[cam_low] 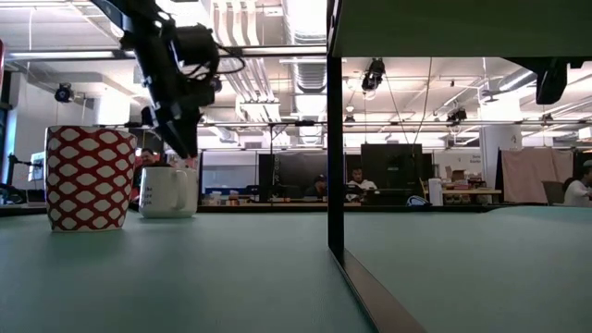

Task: Place coffee mugs
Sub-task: Put the green mug on the shelf

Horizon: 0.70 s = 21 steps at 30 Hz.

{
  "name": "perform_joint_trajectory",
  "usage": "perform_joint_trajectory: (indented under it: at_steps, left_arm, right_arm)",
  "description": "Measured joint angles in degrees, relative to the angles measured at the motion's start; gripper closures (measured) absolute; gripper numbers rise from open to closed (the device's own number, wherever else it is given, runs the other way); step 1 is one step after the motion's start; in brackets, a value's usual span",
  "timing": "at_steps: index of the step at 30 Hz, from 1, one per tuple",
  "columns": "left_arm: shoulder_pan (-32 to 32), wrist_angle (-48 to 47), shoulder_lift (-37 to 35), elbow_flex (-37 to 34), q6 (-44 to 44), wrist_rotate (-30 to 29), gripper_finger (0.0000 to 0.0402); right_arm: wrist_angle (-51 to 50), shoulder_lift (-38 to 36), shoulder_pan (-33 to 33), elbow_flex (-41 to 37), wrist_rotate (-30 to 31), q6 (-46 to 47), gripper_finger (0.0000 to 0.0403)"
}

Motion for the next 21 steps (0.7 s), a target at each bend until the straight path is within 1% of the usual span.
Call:
perform_joint_trajectory:
  at_steps: [6,13,15,17,21]
  left_arm:
    - [3.0,1.2,3.8,0.0,1.0,-0.1,0.0225]
    - [3.8,3.2,9.4,-0.3,1.4,0.0,0.0251]
    - [3.8,3.9,10.9,-0.3,1.7,0.0,0.0267]
    - [3.7,3.6,12.0,-0.3,1.9,0.2,0.0291]
    - [3.7,3.5,13.5,0.2,2.2,0.9,0.0364]
  right_arm:
    - [0.0,0.0,0.0,0.0,0.0,0.0,0.0353]
    - [0.0,0.0,0.0,0.0,0.0,0.0,0.0353]
    - [0.0,0.0,0.0,0.0,0.0,0.0,0.0353]
    - [0.0,0.0,0.0,0.0,0.0,0.0,0.0353]
    - [0.0,0.0,0.0,0.0,0.0,0.0,0.0353]
